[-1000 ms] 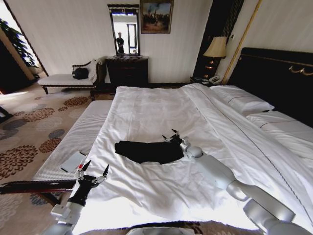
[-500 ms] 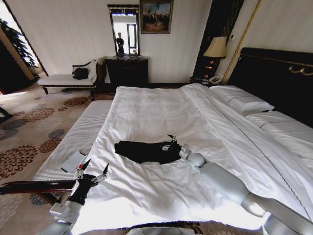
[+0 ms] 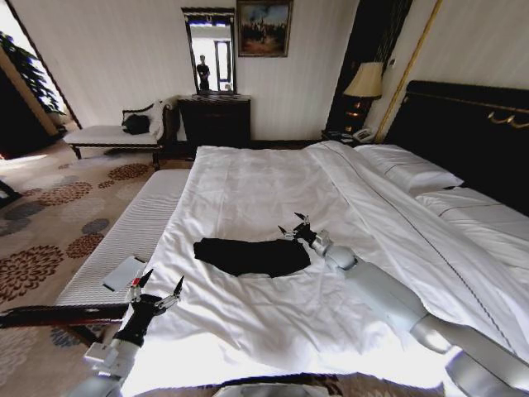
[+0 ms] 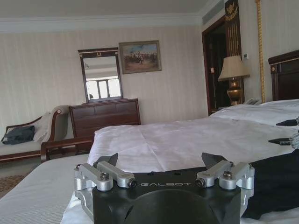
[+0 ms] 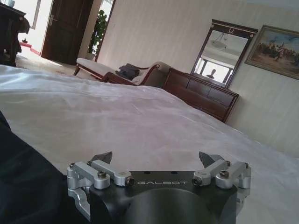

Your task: Fold the clothes on the bed.

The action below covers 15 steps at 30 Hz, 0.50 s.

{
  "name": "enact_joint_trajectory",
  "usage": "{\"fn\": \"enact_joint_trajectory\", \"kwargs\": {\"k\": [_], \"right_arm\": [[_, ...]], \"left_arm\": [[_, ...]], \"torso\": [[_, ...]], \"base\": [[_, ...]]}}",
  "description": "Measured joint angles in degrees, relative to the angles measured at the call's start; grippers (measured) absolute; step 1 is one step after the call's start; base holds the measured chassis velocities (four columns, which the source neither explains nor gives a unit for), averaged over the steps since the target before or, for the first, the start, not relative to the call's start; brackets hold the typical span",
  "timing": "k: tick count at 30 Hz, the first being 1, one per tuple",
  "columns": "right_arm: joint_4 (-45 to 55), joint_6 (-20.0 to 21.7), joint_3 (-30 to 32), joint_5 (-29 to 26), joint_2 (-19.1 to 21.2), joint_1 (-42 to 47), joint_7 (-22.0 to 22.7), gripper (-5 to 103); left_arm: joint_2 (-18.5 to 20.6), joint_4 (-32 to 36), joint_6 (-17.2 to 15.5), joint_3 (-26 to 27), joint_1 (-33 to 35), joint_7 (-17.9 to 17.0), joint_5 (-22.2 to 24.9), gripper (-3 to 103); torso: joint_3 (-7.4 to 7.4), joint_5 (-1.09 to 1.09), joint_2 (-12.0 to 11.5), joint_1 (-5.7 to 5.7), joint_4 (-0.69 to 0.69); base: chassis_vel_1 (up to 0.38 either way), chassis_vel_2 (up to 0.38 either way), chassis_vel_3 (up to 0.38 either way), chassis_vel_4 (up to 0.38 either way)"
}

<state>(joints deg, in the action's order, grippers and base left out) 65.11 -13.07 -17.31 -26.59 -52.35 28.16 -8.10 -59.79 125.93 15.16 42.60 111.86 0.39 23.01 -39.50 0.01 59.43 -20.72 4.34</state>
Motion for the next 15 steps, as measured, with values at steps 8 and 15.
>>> {"fn": "enact_joint_trajectory", "kwargs": {"k": [8,15], "right_arm": [[-1.0,-2.0,0.9,3.5,-1.5,2.7,-0.9,100],[8.0,-3.3,1.3,11.3,0.9,8.7,-0.3,100]], "left_arm": [[0.0,0.0,0.0,0.0,0.0,0.0,0.0,100],[0.0,0.0,0.0,0.0,0.0,0.0,0.0,100]], "torso": [[0.00,0.00,0.0,0.00,-0.01],[0.00,0.01,0.0,0.00,0.02]], "base": [[0.000,0.000,0.000,0.000],[0.000,0.000,0.000,0.000]]}}
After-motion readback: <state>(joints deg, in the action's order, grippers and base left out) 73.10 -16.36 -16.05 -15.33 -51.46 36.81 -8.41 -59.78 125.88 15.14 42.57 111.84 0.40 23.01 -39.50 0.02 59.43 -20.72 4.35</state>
